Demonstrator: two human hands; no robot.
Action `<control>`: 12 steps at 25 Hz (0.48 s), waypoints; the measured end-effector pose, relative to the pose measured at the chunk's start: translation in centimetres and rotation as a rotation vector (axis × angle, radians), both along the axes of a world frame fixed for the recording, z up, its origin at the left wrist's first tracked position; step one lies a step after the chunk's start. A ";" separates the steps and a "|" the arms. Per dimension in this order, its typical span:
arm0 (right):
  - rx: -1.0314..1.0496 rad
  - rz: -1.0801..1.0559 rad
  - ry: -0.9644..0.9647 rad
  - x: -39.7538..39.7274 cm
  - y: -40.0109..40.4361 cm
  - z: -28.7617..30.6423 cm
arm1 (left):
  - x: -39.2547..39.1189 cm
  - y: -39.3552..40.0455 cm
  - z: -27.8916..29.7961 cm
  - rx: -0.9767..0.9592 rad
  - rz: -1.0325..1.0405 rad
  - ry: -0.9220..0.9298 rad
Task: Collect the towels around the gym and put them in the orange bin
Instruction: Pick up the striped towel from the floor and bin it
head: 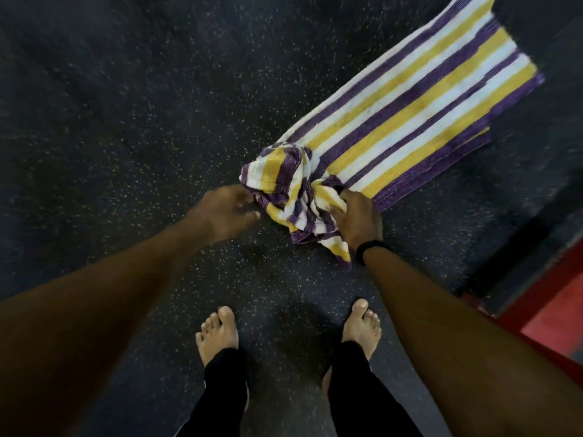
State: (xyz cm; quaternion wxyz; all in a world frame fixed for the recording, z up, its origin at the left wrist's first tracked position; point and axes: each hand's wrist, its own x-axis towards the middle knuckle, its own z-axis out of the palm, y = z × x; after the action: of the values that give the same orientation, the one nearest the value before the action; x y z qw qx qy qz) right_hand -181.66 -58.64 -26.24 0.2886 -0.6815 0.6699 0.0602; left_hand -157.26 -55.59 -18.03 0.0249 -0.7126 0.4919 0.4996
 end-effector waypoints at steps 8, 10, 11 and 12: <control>-0.247 0.055 -0.184 1.5 -6.9 27.8 | 2.5 -7.1 24.2 -0.162 -0.001 0.053; -0.294 0.084 -0.232 2.1 -9.6 37.6 | 3.3 -8.9 32.8 -0.254 0.012 0.071; -0.299 0.091 -0.248 2.4 -10.5 41.9 | 3.5 -9.4 36.6 -0.300 0.009 0.083; -0.309 0.092 -0.264 2.4 -11.3 46.3 | 3.6 -10.0 40.9 -0.357 -0.005 0.085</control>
State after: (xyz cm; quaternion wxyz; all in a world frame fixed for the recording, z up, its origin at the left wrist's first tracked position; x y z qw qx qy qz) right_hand -179.25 -69.94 20.10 0.2626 -0.7495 0.5958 -0.1201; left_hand -153.62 -65.55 22.83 -0.1214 -0.6826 0.5752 0.4341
